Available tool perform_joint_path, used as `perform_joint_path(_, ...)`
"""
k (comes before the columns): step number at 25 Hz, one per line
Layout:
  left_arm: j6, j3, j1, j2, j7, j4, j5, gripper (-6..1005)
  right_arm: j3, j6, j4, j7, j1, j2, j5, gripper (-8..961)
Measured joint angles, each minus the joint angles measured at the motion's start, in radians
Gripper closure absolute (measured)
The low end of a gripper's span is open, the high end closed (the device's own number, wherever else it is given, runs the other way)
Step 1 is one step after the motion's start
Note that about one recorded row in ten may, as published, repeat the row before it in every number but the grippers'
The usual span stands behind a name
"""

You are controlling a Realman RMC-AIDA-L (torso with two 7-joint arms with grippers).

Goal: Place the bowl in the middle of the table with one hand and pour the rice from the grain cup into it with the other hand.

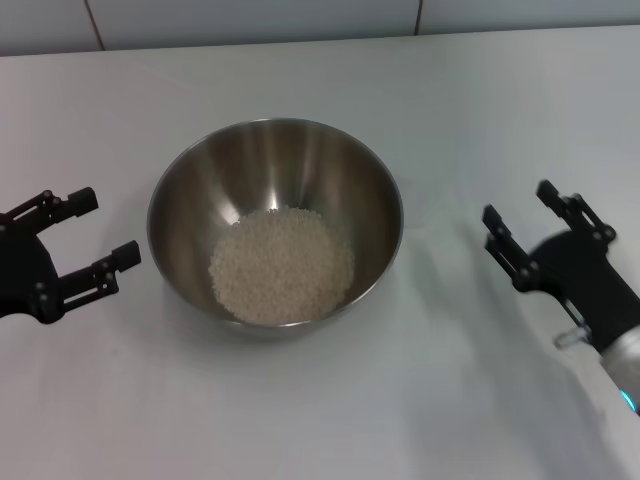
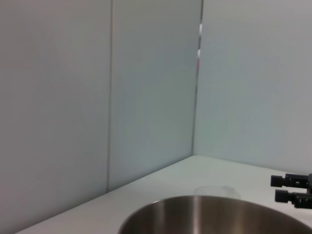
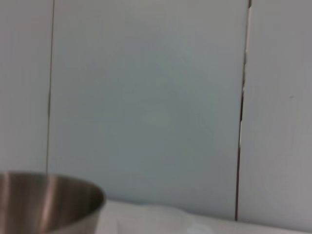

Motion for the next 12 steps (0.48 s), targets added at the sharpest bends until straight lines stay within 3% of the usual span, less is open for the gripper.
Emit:
perform_joint_path(2,0.021,0.000,0.004,0.000,0.000,0.002,0.002,201,-0.075,-0.120,-0.034,0.051,-0.033,-0.005,0.000,269)
perform_joint_path(5,0.078,0.005,0.022,0.002,0.013,0.004,0.008,201,-0.156,-0.198,-0.089,0.082,-0.037,-0.006,0.000,269)
perform_joint_path(10,0.162,0.013,0.083,0.001,0.106,-0.001,0.012,201,-0.387,-0.374,-0.262,0.191,-0.030,-0.007,-0.001,268)
perform_joint_path(12,0.182,0.021,0.101,0.000,0.136,-0.005,0.012,201,-0.462,-0.511,-0.382,0.301,-0.021,-0.007,-0.002,268)
